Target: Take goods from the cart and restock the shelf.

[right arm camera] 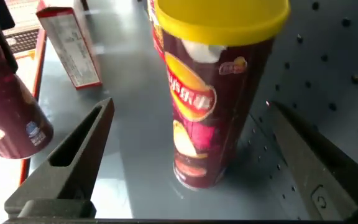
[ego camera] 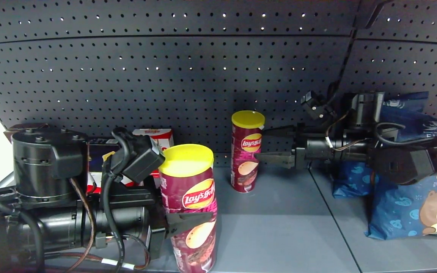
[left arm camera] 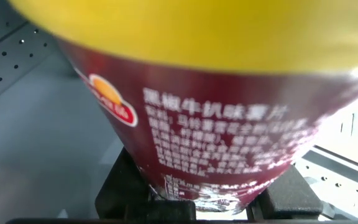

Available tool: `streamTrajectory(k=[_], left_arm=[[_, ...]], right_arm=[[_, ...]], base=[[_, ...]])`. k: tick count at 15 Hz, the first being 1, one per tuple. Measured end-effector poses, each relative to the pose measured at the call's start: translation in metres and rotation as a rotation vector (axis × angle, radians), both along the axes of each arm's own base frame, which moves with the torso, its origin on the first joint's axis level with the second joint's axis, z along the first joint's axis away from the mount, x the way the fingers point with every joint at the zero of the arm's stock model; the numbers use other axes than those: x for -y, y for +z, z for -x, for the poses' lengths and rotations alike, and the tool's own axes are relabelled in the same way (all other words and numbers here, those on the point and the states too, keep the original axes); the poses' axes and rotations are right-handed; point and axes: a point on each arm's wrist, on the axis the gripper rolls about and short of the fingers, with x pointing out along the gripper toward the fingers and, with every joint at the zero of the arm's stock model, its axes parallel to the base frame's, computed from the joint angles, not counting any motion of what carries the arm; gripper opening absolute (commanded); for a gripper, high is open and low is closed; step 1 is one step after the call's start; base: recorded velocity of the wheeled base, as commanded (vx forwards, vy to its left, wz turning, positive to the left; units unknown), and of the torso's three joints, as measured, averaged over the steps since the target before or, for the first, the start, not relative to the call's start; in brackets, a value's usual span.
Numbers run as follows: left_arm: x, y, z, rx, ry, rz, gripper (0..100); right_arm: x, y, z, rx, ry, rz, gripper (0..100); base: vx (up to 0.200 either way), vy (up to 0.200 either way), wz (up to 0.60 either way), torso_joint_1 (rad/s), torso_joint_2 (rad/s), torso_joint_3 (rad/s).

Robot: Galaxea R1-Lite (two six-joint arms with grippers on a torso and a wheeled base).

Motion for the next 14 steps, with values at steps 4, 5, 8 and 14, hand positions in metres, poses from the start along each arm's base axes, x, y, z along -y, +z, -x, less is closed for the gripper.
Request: streamTrajectory(k=[4,5,8,14], left_arm=[[0.000,0.001,0.001,0.003,0.000,0.002,0],[0.000,0.001,0.001,0.003,0.000,0.002,0],[-0.001,0.000,0.001,-0.002,0.000,-0.001,0],[-0.002,-0.001,0.001,-0.004,0.004,-0.002,0]], right_arm=[[-0.006,-0.009,-0.012,0.001,0.010,-0.002,100],[-0.008,-0.012,-0.014,-0.002,0.013,-0.001,100],[-0.014,-0.018,-0.022,-0.006,0.019,0.001,100],[-0.027,-0.029,-0.038,-0.005,0.032,0.000,100]], base=[[0.000,0.000,0.00,0.000,0.00,0.000],[0.000,0.000,0.00,0.000,0.00,0.000],[0.000,0.000,0.00,0.000,0.00,0.000],[0.000,0.000,0.00,0.000,0.00,0.000]])
